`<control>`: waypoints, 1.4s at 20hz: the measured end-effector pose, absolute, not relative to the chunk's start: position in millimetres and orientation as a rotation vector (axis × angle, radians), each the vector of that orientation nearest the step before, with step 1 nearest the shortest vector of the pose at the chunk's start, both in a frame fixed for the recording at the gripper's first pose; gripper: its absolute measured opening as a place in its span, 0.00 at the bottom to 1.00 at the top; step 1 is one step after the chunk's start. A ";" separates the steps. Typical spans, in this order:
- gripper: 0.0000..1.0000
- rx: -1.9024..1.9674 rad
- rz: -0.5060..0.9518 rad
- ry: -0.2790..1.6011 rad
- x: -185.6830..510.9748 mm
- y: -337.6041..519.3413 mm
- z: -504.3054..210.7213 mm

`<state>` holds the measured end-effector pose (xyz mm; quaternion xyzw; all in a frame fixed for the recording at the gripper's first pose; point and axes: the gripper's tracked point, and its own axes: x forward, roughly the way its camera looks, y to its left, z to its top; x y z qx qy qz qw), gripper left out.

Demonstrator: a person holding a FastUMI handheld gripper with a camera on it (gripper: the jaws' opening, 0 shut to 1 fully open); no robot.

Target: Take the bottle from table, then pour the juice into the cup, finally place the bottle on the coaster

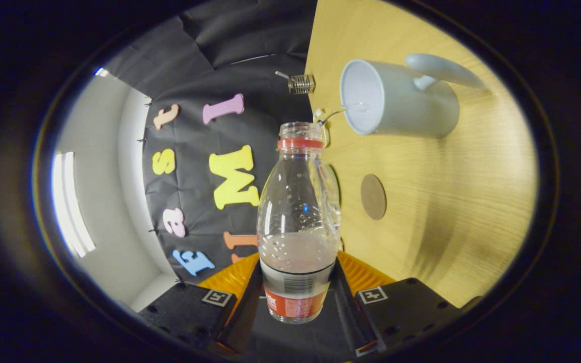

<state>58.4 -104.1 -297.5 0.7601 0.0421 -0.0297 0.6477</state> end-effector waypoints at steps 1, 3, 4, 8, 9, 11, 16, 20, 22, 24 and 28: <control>0.76 1.734 -0.069 0.095 59.0 -104.9 -297.8; 0.76 1.744 -0.071 0.095 60.1 -106.4 -297.1; 0.76 1.748 -0.071 0.093 60.4 -107.1 -296.5; 0.76 1.772 -0.068 0.094 68.5 -105.3 -292.7; 0.76 1.780 -0.068 0.092 69.1 -105.3 -292.1; 0.76 1.793 -0.065 0.093 69.5 -103.1 -292.5; 0.76 1.842 -0.058 0.100 69.5 -102.7 -288.0; 0.76 1.866 -0.050 0.095 72.5 -102.4 -281.4; 0.75 1.873 -0.049 0.098 73.0 -102.5 -281.4; 0.75 1.882 -0.048 0.099 73.4 -103.4 -281.0; 0.75 1.899 -0.049 0.093 79.1 -105.0 -280.5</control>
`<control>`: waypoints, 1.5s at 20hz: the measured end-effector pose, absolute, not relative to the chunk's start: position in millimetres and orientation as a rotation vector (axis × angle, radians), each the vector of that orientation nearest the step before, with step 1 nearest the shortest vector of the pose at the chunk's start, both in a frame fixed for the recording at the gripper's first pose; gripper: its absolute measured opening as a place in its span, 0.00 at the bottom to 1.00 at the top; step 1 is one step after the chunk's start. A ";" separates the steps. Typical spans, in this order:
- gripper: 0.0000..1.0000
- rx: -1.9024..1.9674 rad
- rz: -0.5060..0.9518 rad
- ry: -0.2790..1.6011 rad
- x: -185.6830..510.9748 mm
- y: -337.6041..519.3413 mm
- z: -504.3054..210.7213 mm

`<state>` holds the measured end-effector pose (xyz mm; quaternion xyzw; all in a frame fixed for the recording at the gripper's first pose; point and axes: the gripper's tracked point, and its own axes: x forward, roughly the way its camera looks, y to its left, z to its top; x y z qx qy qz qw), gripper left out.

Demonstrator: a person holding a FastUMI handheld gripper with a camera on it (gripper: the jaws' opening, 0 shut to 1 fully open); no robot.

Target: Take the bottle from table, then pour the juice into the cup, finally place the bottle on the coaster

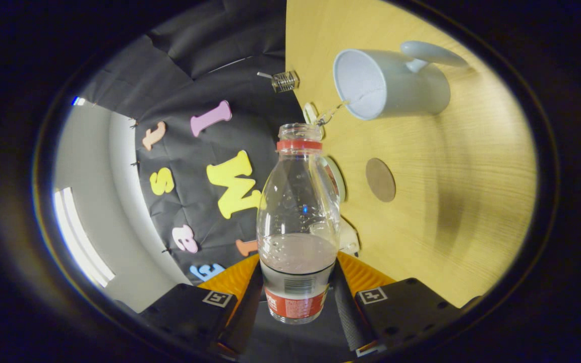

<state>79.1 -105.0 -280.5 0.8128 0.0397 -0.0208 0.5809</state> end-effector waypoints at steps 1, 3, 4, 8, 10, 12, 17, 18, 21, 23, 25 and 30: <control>0.75 1.905 -0.048 0.092 80.5 -105.4 -279.2; 0.75 1.919 -0.044 0.085 82.8 -106.8 -274.8; 0.75 1.923 -0.042 0.084 83.4 -108.1 -272.9; 0.75 1.949 -0.039 0.072 85.0 -112.3 -265.7; 0.75 1.959 -0.039 0.067 87.1 -114.0 -262.6; 0.75 1.969 -0.040 0.065 87.3 -116.1 -259.8; 0.76 2.003 -0.034 0.049 90.2 -120.0 -248.5; 0.75 2.008 -0.034 0.051 90.8 -119.8 -246.9; 0.76 2.035 -0.040 0.056 94.2 -121.4 -244.9; 0.75 2.047 -0.043 0.050 95.1 -121.9 -242.0; 0.75 2.056 -0.041 0.043 95.9 -121.9 -240.5; 0.75 2.084 -0.043 0.021 98.9 -124.2 -235.2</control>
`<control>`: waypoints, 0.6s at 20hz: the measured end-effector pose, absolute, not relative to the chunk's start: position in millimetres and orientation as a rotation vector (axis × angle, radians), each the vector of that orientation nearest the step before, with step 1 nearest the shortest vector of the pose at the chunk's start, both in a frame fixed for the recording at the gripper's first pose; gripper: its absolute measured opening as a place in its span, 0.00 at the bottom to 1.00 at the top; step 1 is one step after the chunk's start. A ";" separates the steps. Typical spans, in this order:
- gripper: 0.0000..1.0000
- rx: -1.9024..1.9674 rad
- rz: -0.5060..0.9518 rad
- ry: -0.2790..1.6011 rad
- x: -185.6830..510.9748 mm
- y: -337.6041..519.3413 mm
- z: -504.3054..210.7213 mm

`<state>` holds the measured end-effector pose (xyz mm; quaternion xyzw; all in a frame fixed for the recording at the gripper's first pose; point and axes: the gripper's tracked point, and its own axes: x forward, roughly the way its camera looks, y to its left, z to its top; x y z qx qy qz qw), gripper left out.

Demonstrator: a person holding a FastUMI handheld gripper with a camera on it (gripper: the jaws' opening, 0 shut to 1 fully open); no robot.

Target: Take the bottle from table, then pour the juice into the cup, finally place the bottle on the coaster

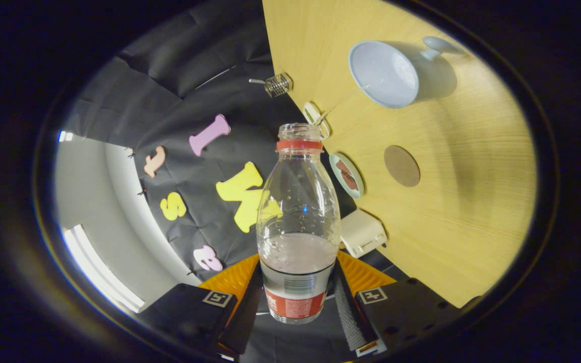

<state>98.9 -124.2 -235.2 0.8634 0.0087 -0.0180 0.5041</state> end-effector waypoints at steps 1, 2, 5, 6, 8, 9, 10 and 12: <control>0.75 2.087 -0.042 0.020 98.4 -124.5 -235.1; 0.75 2.088 -0.039 0.020 98.5 -125.4 -233.4; 0.75 2.092 -0.036 0.020 98.0 -125.4 -231.7; 0.75 2.092 -0.036 0.024 98.3 -126.1 -232.5; 0.75 2.090 -0.038 0.019 99.1 -126.2 -232.6; 0.75 2.085 -0.038 0.020 98.8 -125.8 -233.7; 0.75 2.076 -0.041 0.020 98.3 -125.9 -234.6; 0.76 2.037 -0.046 0.035 99.3 -123.1 -238.9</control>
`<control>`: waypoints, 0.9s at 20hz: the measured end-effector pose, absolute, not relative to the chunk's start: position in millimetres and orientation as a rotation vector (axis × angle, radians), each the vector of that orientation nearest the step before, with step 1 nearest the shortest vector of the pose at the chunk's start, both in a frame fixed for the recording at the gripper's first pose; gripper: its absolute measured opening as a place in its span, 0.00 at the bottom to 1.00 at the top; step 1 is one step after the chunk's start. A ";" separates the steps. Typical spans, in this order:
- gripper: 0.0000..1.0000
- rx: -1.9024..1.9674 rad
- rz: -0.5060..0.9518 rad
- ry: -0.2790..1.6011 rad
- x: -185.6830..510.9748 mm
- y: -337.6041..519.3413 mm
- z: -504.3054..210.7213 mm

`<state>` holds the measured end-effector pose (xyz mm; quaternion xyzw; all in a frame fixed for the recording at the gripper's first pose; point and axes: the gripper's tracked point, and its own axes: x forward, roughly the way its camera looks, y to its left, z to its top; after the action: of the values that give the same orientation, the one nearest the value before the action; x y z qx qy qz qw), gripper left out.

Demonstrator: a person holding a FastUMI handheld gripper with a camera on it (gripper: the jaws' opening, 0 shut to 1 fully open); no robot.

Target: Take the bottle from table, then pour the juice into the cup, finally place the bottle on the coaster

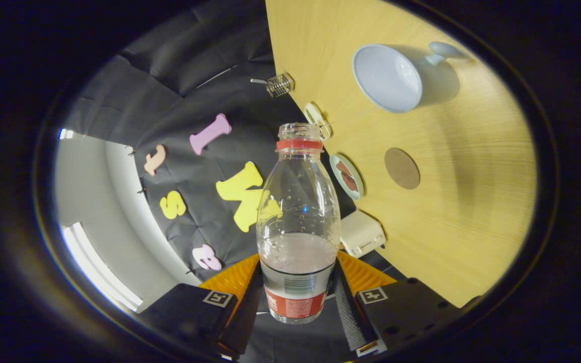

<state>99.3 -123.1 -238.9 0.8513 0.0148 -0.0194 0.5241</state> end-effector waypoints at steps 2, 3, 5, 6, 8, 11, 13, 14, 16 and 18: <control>0.76 1.980 -0.054 0.048 99.1 -120.7 -244.6; 0.76 1.952 -0.053 0.053 98.0 -118.5 -247.8; 0.75 1.884 -0.064 0.071 96.1 -114.0 -256.0; 0.75 1.844 -0.059 0.075 94.5 -109.0 -254.8; 0.75 1.726 -0.043 0.096 94.4 -98.7 -253.6; 0.76 1.435 -0.052 0.139 89.2 -83.8 -258.7; 0.76 1.257 -0.060 0.173 89.8 -83.2 -257.3; 0.76 1.166 -0.067 0.188 88.1 -82.3 -259.2; 0.76 0.990 -0.095 0.234 83.4 -78.5 -272.2; 0.76 0.849 -0.107 0.271 80.8 -73.8 -280.3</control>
<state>80.8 -73.8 -280.3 0.4104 0.1309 -0.0517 0.9010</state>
